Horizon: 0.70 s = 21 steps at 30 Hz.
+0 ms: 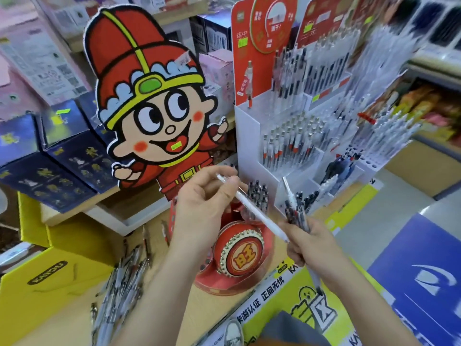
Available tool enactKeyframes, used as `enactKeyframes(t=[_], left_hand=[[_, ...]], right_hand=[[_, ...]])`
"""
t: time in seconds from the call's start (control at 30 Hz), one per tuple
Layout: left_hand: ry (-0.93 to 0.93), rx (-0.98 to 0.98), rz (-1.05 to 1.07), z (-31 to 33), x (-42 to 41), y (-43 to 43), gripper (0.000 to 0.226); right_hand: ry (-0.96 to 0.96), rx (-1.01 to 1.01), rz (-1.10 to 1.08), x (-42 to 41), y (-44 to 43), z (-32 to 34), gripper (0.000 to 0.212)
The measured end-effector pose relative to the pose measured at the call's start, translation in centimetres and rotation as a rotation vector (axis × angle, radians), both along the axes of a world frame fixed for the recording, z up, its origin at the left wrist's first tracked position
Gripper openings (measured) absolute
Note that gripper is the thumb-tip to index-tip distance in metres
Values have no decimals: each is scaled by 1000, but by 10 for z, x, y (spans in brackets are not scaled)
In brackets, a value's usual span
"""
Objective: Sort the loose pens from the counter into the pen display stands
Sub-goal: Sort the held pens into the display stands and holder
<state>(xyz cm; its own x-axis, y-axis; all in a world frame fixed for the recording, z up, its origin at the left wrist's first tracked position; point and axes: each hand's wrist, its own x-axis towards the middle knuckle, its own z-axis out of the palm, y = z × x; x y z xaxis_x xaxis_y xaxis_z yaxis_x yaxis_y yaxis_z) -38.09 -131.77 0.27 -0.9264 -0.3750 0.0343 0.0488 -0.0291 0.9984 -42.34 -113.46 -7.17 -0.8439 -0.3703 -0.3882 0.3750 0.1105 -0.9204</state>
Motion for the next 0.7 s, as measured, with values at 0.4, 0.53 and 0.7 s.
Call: enactKeyframes(t=[0.4,0.53,0.7], left_hand=[[41,-212,38,-7,-162,147,22],[57,-406,132,-16,-225,200,23],[-29,-670,58,-35,-283,244,13]], right_hand=[[124,-82,-97,-157,163,0,10],[113,-20,-172,-210,224,-6,15],[13,-4,-200,-257,261,-8,18]])
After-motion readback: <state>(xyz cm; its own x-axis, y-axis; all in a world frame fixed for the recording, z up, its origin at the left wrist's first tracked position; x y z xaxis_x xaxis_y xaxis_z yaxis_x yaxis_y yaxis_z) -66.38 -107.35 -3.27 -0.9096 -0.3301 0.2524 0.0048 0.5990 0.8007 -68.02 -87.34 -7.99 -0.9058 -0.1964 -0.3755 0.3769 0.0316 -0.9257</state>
